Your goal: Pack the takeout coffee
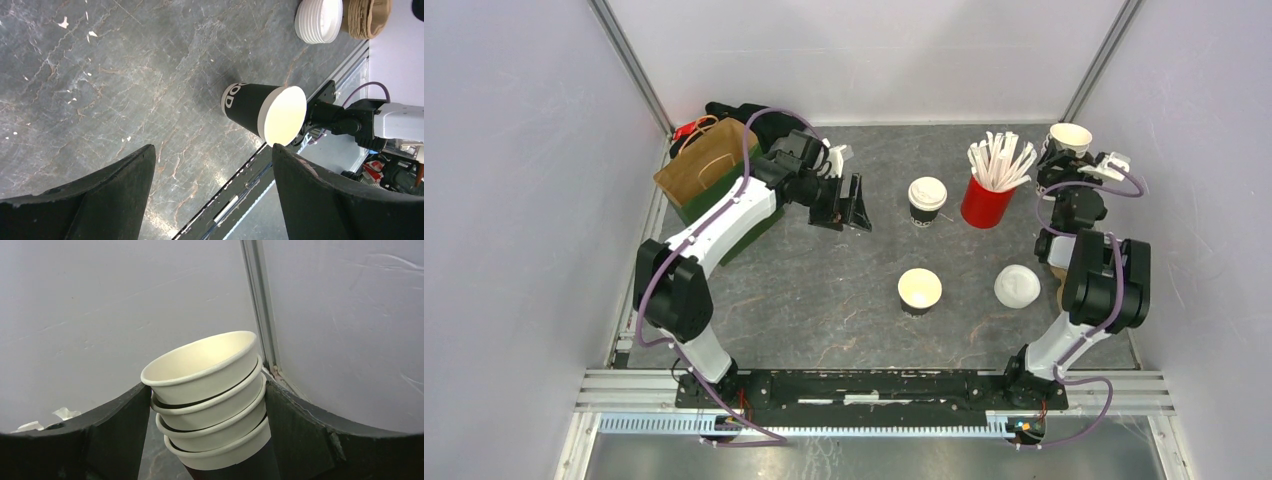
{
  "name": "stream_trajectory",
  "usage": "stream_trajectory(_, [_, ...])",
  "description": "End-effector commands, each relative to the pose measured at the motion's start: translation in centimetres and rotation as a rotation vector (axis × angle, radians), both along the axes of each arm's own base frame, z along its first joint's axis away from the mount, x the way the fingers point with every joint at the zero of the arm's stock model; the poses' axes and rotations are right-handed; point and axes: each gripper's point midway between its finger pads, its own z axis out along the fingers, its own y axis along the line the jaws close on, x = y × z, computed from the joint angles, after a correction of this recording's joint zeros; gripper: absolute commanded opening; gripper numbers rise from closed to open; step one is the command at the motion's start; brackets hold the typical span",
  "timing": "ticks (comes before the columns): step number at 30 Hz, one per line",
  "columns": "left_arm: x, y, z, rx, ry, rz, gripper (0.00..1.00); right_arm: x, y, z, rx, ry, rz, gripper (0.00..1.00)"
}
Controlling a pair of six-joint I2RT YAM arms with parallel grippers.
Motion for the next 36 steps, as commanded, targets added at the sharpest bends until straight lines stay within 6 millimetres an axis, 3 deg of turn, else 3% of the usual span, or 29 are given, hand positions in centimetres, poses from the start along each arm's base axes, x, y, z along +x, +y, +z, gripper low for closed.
stream_trajectory(1, [1.1, -0.6, 2.2, -0.048, -0.111, 0.003, 0.92, -1.5, 0.5, 4.2, -0.022, -0.276, 0.013, 0.81])
stream_trajectory(13, [2.1, -0.9, 1.2, -0.073, -0.169, 0.013, 0.92, -1.9, 1.5, 0.3, -0.038, -0.273, 0.039, 0.81])
stream_trajectory(24, [1.5, -1.2, 1.0, -0.098, -0.147, -0.004, 0.92, -4.7, 1.4, -0.4, -0.004, -0.245, -0.012, 0.98])
stream_trajectory(36, [0.2, -0.8, 0.9, -0.107, -0.139, -0.023, 0.92, -5.8, 1.2, -1.4, -0.010, -0.116, -0.051, 0.98])
